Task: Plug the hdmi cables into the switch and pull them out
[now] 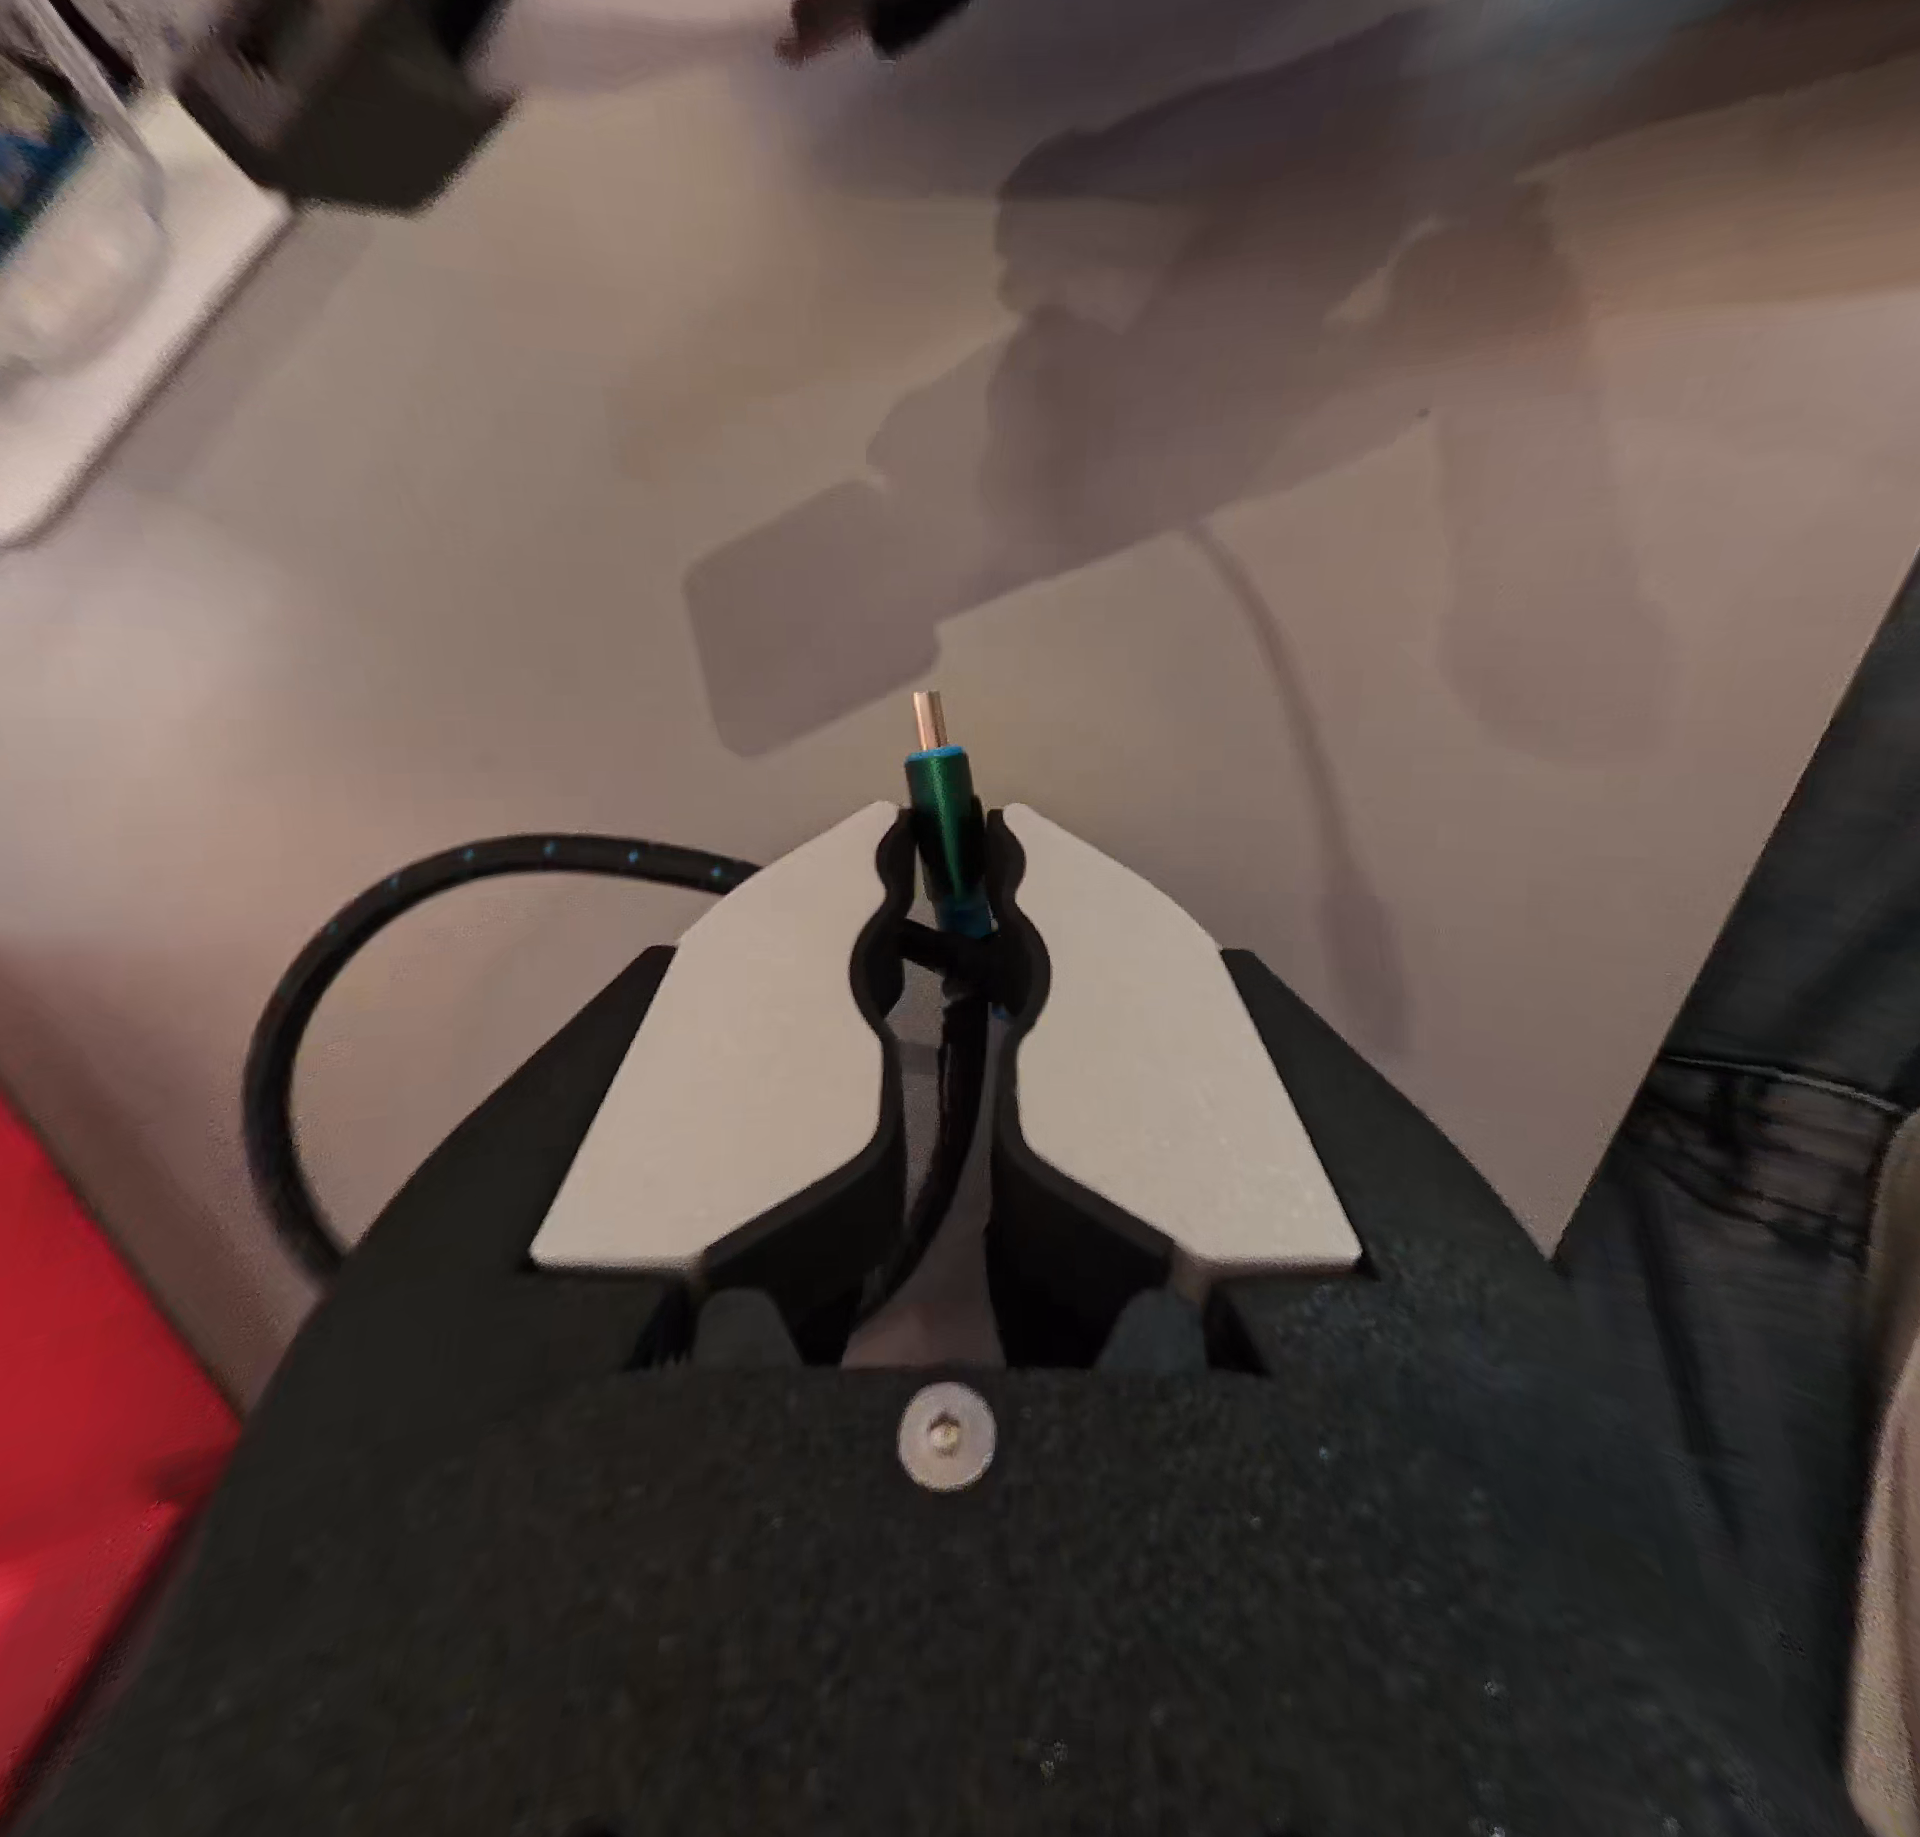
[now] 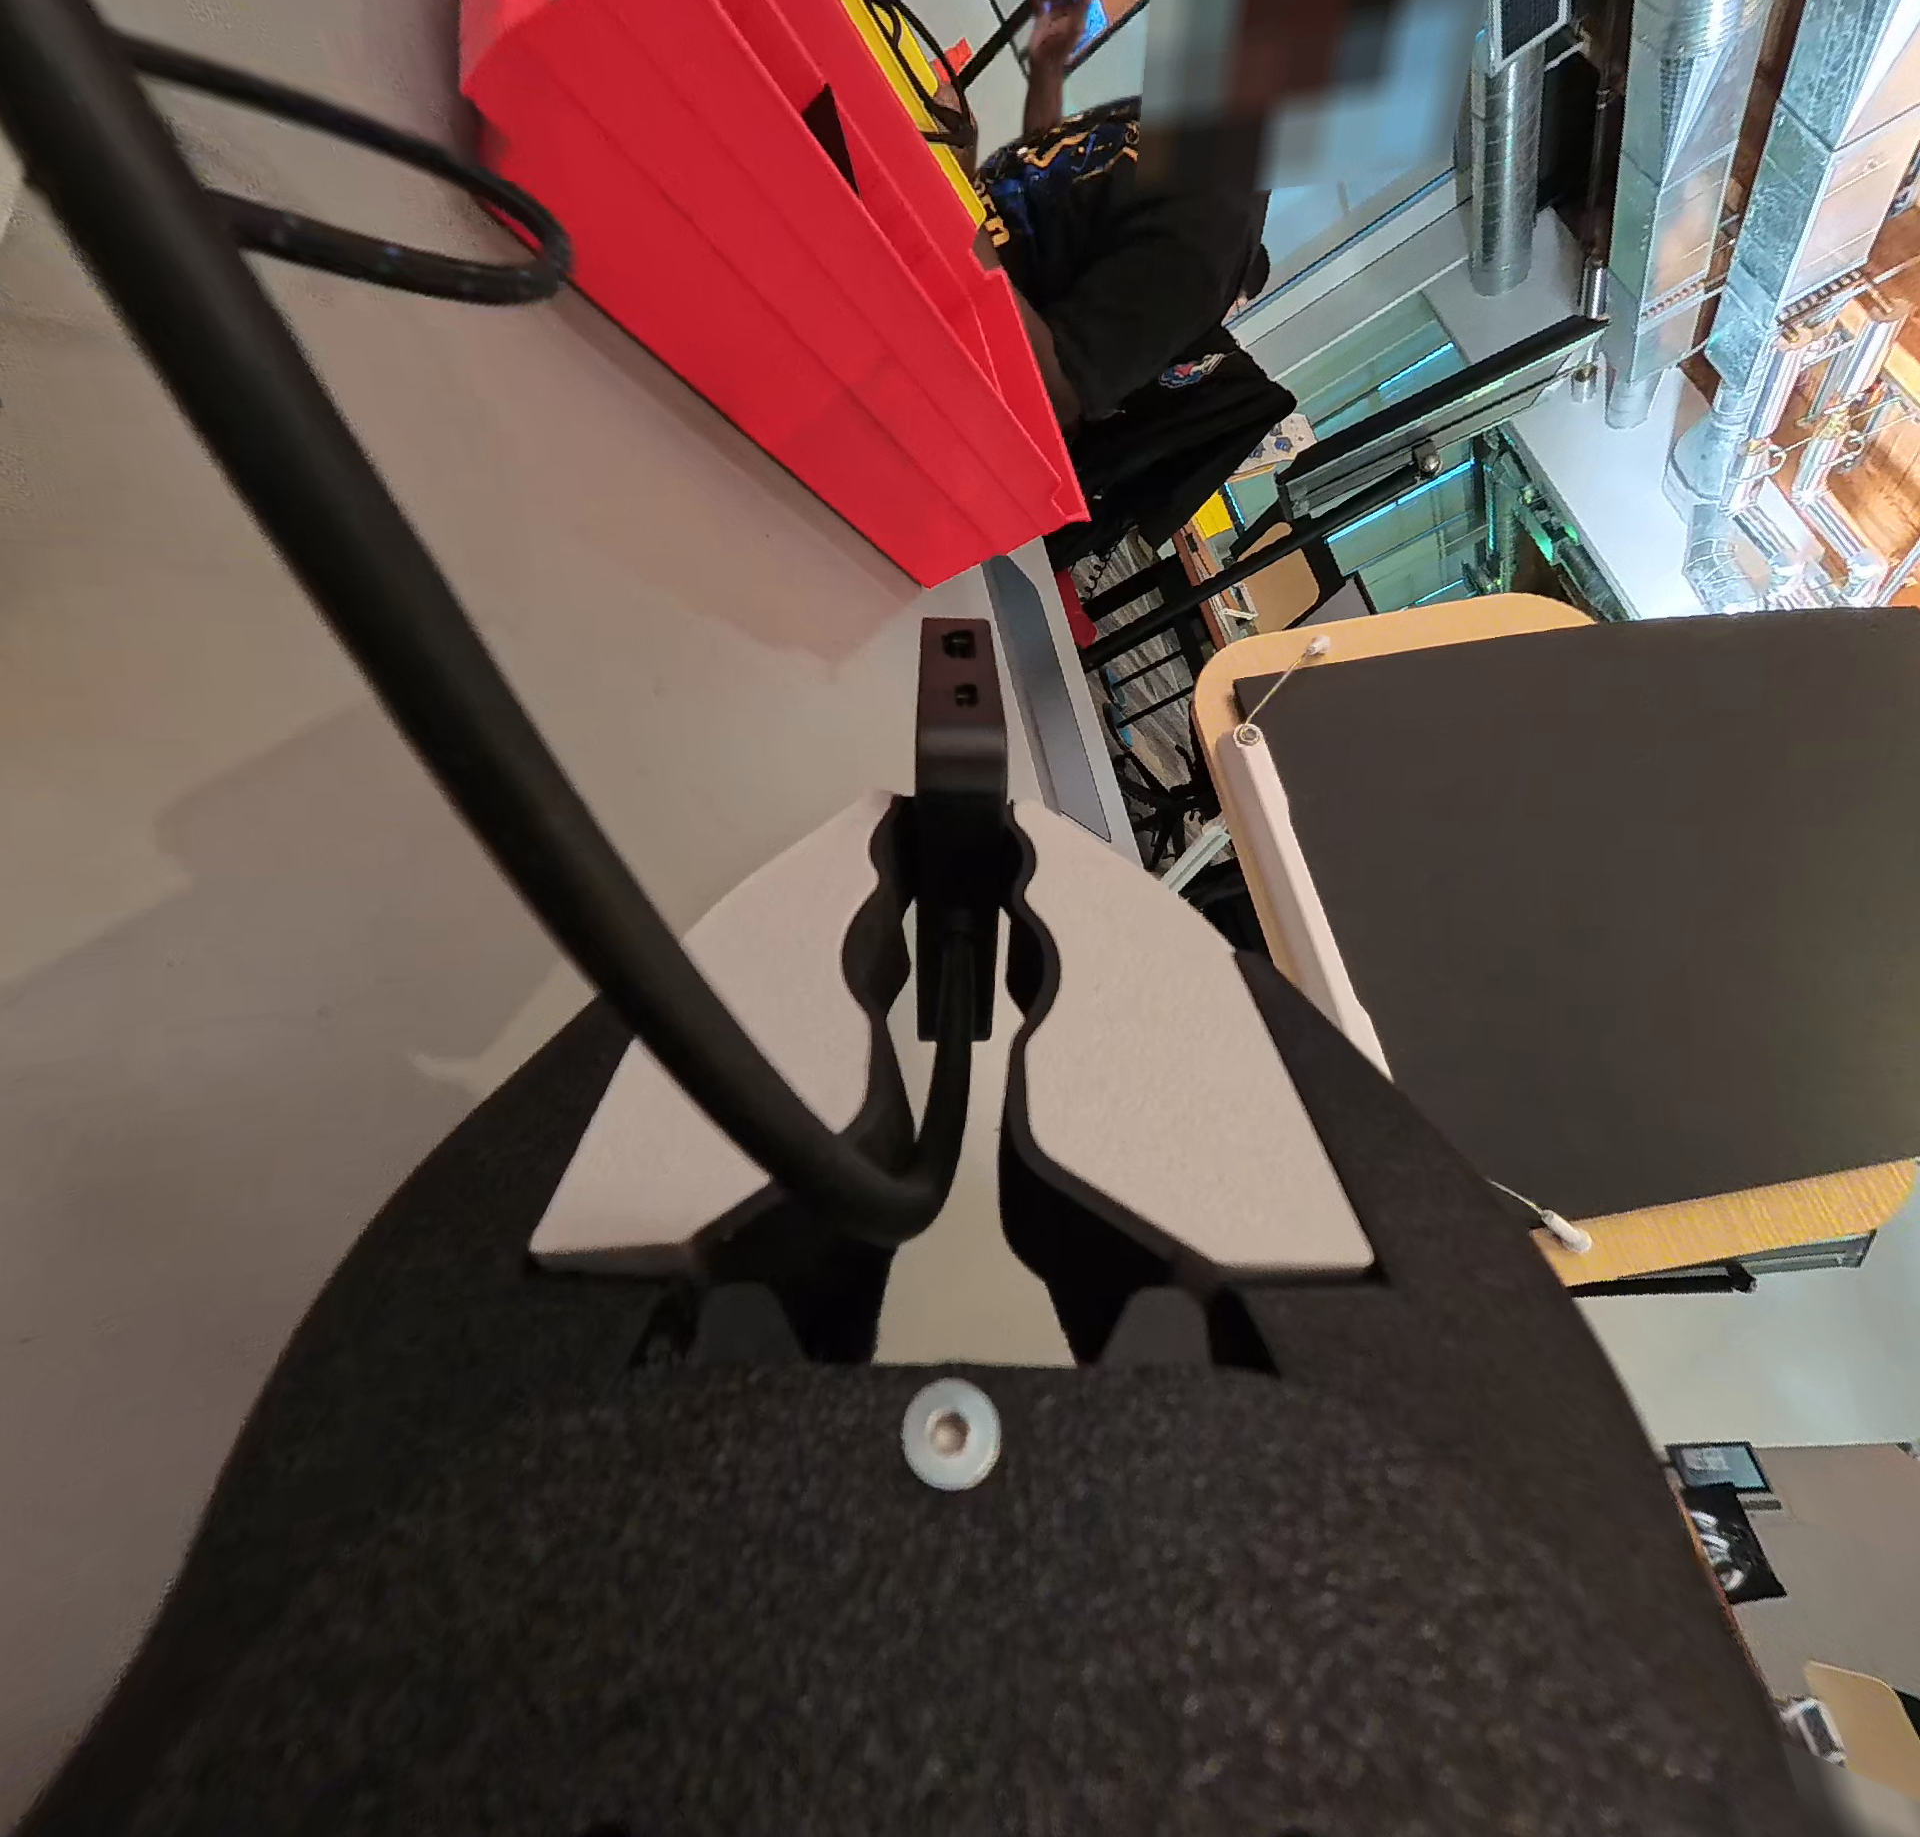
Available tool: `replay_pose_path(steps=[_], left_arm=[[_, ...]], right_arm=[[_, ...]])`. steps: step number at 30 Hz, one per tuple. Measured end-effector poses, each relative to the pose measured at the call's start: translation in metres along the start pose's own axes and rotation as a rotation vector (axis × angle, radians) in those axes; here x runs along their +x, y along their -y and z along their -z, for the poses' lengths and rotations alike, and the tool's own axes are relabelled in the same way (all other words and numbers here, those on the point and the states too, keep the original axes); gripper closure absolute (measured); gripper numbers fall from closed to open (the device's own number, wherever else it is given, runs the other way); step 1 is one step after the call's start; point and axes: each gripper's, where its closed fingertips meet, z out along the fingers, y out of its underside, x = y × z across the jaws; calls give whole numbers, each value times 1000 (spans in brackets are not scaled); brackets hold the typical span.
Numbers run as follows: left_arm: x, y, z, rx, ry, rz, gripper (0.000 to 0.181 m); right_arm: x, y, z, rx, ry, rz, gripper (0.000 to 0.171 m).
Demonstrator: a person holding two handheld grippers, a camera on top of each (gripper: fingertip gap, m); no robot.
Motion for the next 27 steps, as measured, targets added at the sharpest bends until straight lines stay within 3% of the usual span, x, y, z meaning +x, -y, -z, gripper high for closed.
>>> replay_pose_path(steps=[4,10,12,18,27], left_arm=[[-16,13,11,39,110,-135,169],[-56,25,17,-65,359,-405,170],[-62,23,11,-83,373,-438,170],[-49,-8,-20,-179,181,-311,170],[-32,5,-30,32,-164,147,168]], right_arm=[[-3,0,-1,-9,4,23,157],[-5,1,-2,-10,10,34,157],[-6,1,-2,-12,10,36,157],[-4,-1,-1,-16,9,32,157],[-7,0,-2,-19,15,45,157]])
